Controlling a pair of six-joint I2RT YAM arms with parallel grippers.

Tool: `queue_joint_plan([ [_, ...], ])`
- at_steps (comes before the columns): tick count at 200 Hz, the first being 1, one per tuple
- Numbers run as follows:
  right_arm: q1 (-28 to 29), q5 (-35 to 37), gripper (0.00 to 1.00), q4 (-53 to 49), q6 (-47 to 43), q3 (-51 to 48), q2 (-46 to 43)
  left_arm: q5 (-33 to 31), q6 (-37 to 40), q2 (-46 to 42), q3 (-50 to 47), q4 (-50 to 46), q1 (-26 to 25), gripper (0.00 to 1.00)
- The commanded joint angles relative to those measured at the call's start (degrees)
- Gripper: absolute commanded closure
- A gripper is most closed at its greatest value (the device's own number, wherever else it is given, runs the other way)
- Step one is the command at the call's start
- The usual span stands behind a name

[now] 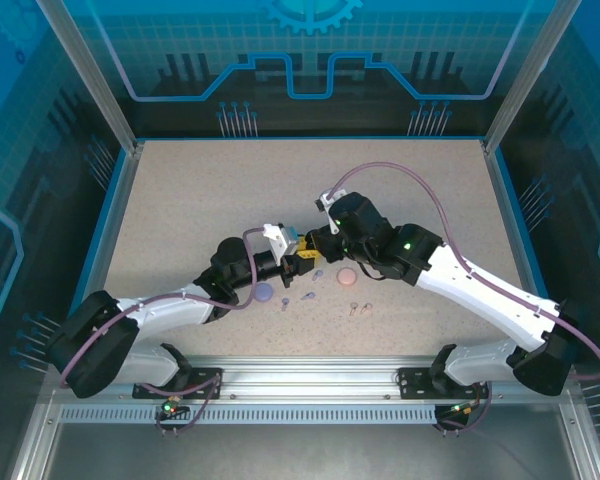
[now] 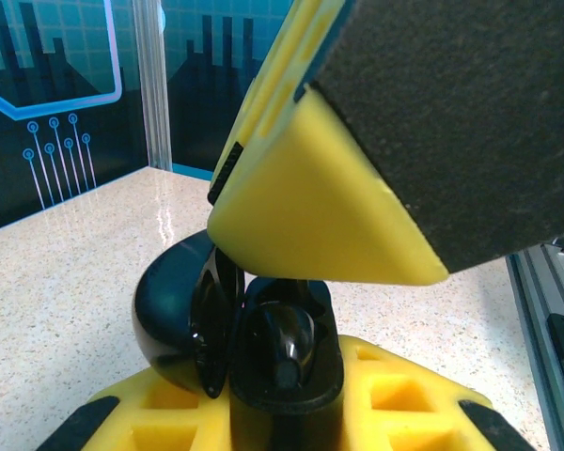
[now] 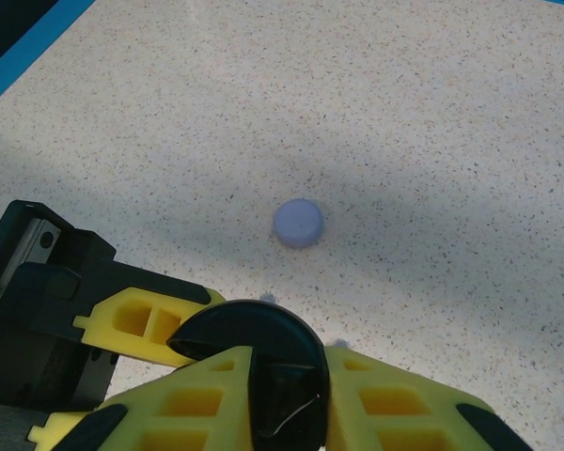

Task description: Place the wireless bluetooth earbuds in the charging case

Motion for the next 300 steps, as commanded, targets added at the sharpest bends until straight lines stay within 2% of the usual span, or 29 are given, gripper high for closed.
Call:
queue_joint_plan([
  [1,0.87,-1.56,0.76,-0.02,0.42,-0.77,0.62,0.06,-0.22,-0.66,0.80,2.99,-0.39,0.93],
  [40,0.74,-2.04,0.68,-0.10,0.98,-0.51,-0.15,0.07,-0.20,-0.75,0.71,3.04,-0.39,0.93],
  [112,-3.76,-8.55,0.49,0.46,3.11,-0.63,-5.02,0.14,-0.26,-0.97,0.10,3.76,-0.35,0.93],
  [183,-16.54,-28.12,0.30,2.66,0.96,-5.28,-11.49,3.74,1.21,-4.27,0.17,4.94,-0.35,0.93],
  [204,-18.77,-32.31,0.27,3.55,1.33,-5.86,-11.97,5.32,3.59,-5.98,0.47,4.73,-0.39,0.93],
  [236,-19.04,-36.85,0.23,4.17,1.37,-4.32,-10.36,6.51,8.56,-7.21,0.96,3.81,-0.39,0.94],
  [300,-18.64,-39.95,0.20,6.33,2.37,-3.32,-9.19,7.61,11.29,-7.19,2.29,3.20,-0.38,0.96],
])
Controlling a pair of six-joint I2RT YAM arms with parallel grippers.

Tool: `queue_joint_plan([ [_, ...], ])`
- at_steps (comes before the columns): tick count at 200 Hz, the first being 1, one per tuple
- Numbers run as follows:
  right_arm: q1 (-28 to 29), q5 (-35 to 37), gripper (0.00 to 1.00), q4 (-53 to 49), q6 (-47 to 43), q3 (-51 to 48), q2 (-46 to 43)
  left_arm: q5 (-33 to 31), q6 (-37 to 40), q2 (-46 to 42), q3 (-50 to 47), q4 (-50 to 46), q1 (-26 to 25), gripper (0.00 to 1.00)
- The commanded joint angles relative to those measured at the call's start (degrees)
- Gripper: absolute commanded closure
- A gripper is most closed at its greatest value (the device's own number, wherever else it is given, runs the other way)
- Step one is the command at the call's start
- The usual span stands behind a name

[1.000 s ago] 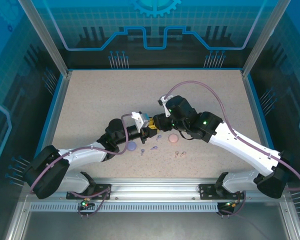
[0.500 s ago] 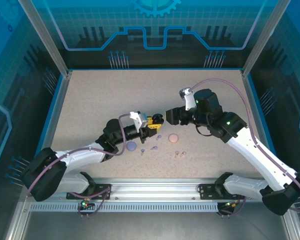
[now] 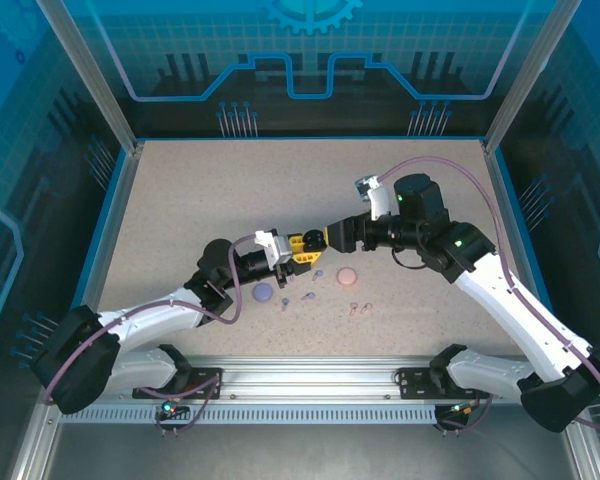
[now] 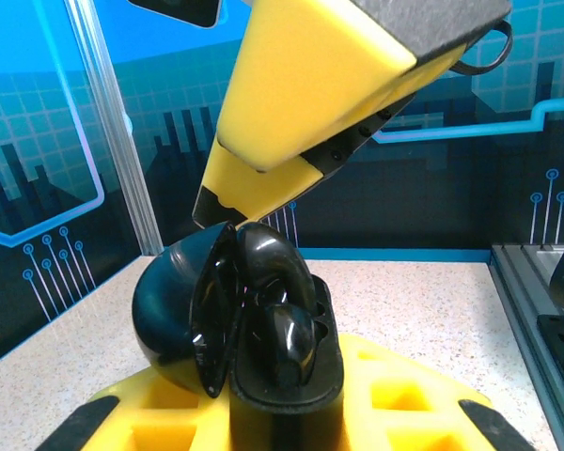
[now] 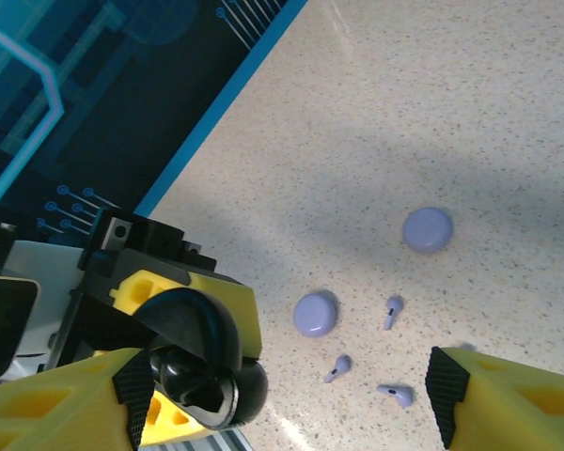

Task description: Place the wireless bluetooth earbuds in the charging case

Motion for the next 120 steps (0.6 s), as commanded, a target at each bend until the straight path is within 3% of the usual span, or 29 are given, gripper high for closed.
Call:
queue_joint_plan([
  [1,-0.11,-3.42,0.20,1.78,0.57,1.93,1.17,1.99,2.31,-0.97,2.27,1.68,-0.34,0.96],
  [120,0.82,2.03,0.23,-2.88,-0.75,0.26,0.34,0.88,1.78,-0.25,2.71,1.79,-0.36,0.96],
])
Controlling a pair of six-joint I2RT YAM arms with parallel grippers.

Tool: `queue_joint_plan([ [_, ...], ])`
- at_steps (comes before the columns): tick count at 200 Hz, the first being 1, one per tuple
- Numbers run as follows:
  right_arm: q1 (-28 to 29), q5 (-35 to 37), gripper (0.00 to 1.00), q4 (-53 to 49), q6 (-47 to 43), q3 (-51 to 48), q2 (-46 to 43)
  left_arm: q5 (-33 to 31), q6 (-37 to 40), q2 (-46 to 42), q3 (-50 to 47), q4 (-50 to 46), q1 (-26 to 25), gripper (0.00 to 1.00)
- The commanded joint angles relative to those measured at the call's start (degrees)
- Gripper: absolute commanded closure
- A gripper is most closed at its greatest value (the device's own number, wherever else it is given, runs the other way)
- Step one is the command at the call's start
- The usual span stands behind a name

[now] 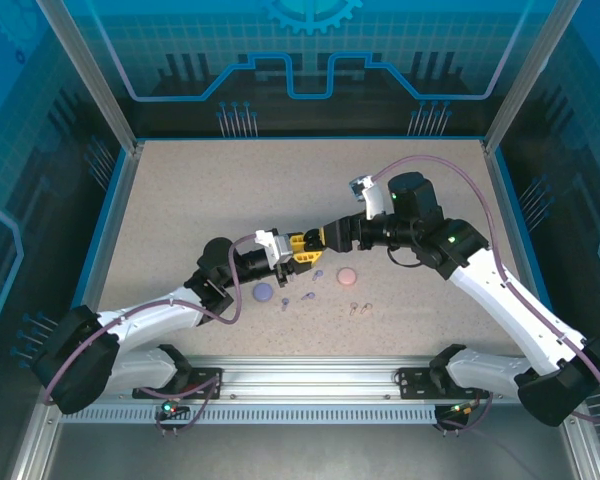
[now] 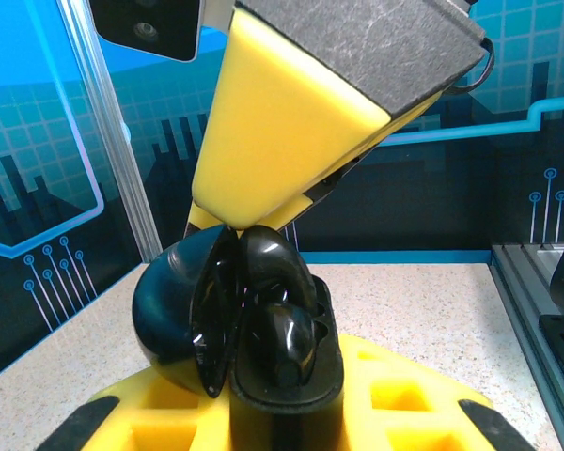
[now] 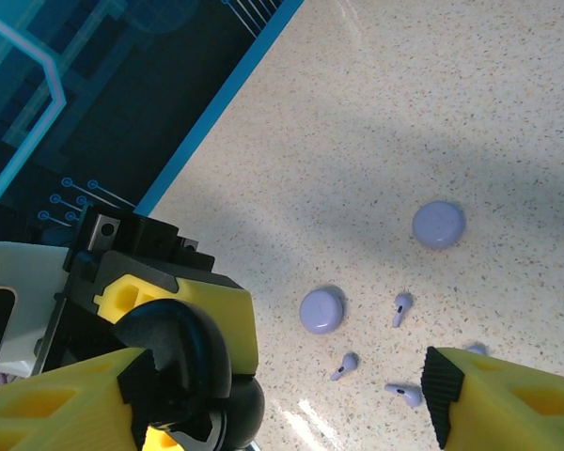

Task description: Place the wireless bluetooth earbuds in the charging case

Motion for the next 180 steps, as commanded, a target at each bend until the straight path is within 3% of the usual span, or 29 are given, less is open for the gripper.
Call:
queue_joint_plan([
  [1,0.40,2.30,0.23,-2.99,-0.86,-0.03,-1.48,0.30,1.19,-0.25,1.90,2.08,-0.37,0.96],
  [57,0.08,2.59,0.20,-2.76,-1.99,0.02,-4.09,0.37,0.62,-0.07,1.72,2.13,-0.37,0.96],
  [107,0.08,-9.13,0.14,5.44,-0.13,-0.59,-1.50,0.49,-0.56,0.18,1.55,2.49,-0.38,0.96],
  [150,2.50,-12.48,0.15,5.87,-0.56,1.86,2.39,0.32,-0.70,0.27,1.46,2.60,-0.38,0.96],
  [180,3.25,-15.08,0.21,5.87,-0.60,2.52,2.83,-0.17,-0.83,0.35,1.38,2.27,-0.39,0.96],
])
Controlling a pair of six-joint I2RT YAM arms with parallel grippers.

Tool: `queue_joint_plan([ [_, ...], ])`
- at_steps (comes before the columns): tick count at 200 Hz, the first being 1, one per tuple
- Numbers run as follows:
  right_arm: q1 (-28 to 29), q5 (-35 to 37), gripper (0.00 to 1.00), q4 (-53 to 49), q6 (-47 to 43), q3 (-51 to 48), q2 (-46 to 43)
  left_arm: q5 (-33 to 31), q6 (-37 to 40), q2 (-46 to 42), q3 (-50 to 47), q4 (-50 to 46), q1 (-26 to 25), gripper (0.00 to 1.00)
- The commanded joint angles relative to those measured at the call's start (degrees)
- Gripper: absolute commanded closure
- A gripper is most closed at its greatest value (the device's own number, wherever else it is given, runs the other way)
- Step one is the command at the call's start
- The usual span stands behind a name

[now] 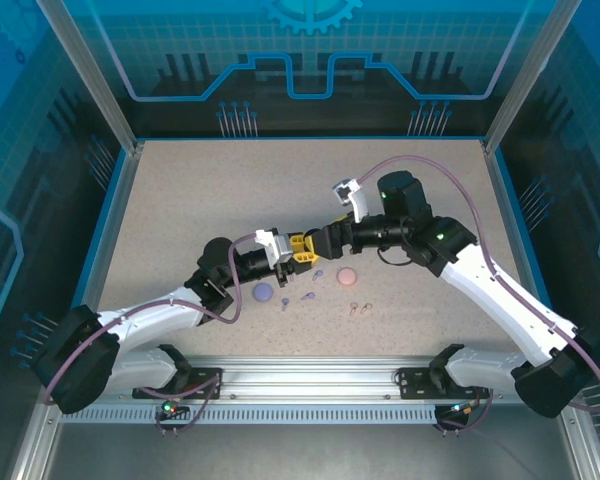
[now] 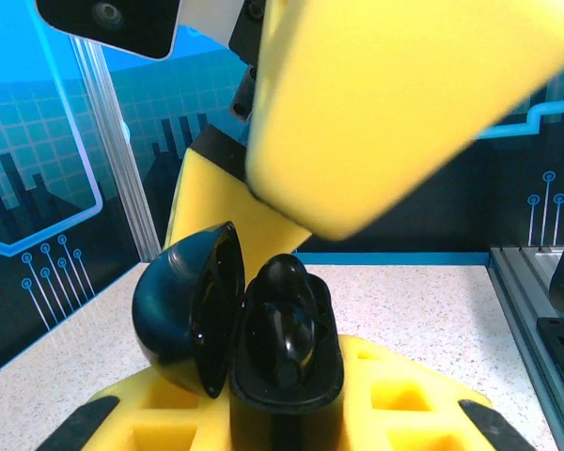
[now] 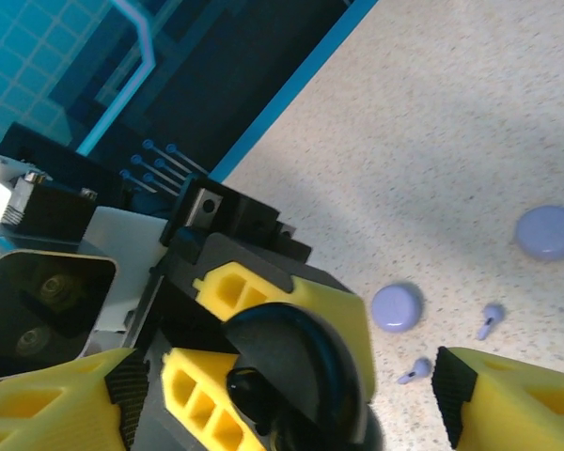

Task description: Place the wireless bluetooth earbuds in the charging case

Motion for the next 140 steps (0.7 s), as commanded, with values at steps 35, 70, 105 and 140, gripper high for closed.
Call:
queue_joint_plan([
  [35,1.30,-3.91,0.24,1.06,-1.10,2.05,-2.32,-0.38,-0.57,0.42,1.09,1.94,-0.35,0.96],
  [70,1.29,-2.86,0.25,0.93,-2.00,0.86,-4.70,-0.35,-1.10,0.70,0.73,1.90,-0.39,0.96],
  [105,1.38,-1.52,0.25,0.42,-2.36,-0.34,-6.64,-0.38,-1.17,1.20,0.91,1.90,-0.39,0.96],
  [140,1.12,9.94,0.24,-8.84,-5.32,1.52,-7.71,-0.67,-2.10,1.88,1.37,1.81,-0.37,0.96],
])
